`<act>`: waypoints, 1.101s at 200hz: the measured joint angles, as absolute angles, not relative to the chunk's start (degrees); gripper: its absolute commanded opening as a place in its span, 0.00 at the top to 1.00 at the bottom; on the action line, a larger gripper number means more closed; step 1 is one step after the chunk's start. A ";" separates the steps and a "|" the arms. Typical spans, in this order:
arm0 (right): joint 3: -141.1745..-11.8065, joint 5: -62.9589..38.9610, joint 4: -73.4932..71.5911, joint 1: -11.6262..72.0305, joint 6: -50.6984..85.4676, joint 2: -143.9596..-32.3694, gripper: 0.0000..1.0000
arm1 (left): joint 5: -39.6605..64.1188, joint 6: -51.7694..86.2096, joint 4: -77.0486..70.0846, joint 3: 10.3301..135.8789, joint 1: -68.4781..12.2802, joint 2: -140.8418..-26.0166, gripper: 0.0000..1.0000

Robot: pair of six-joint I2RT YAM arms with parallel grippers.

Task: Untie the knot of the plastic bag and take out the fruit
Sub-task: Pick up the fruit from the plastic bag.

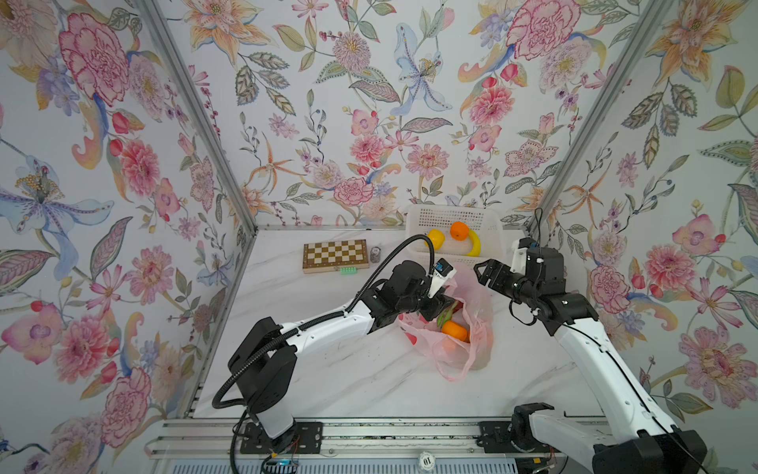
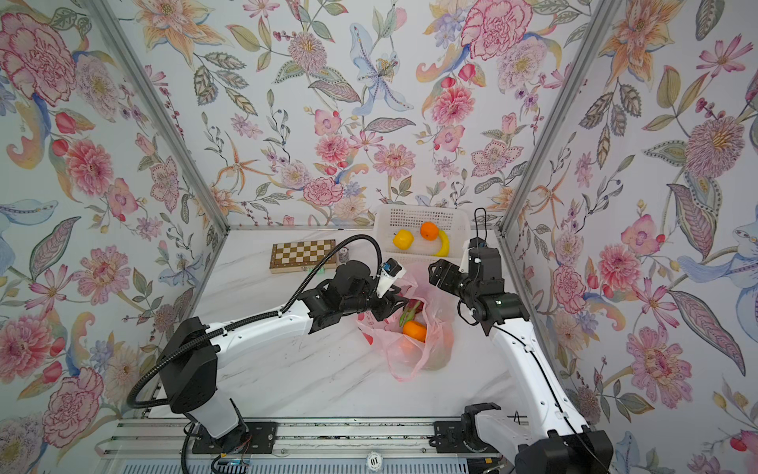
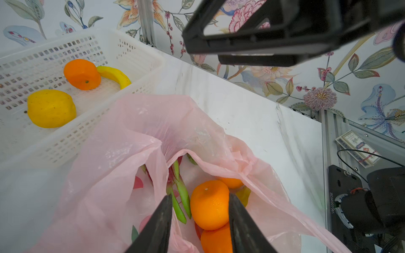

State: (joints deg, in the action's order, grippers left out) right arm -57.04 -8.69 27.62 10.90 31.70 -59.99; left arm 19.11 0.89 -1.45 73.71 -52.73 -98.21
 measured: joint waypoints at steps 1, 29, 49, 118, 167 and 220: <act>-57.04 -8.69 27.62 10.90 31.70 -59.99 0.16 | 19.14 0.89 -1.28 73.82 -52.80 -98.35 0.60; -50.54 -6.42 32.27 16.75 35.07 -54.28 0.17 | 19.25 -0.12 2.15 76.47 -53.74 -101.21 0.67; -47.13 -4.58 35.90 21.28 37.69 -53.52 0.19 | 19.25 -0.16 4.47 78.83 -54.43 -103.50 0.68; -40.14 2.09 41.28 36.23 44.12 -55.29 0.25 | 19.27 -1.26 10.15 77.19 -57.06 -105.93 0.67; -34.37 4.60 42.81 37.98 46.46 -53.25 0.28 | 23.83 -1.17 9.74 69.80 -57.65 -105.93 0.64; -32.82 5.39 42.87 37.98 50.41 -48.90 0.20 | 23.94 1.65 3.92 69.58 -57.76 -106.08 0.40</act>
State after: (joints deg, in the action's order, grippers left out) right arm -32.82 5.39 42.87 37.98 50.41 -48.90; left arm 23.94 1.65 3.92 69.58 -57.76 -106.08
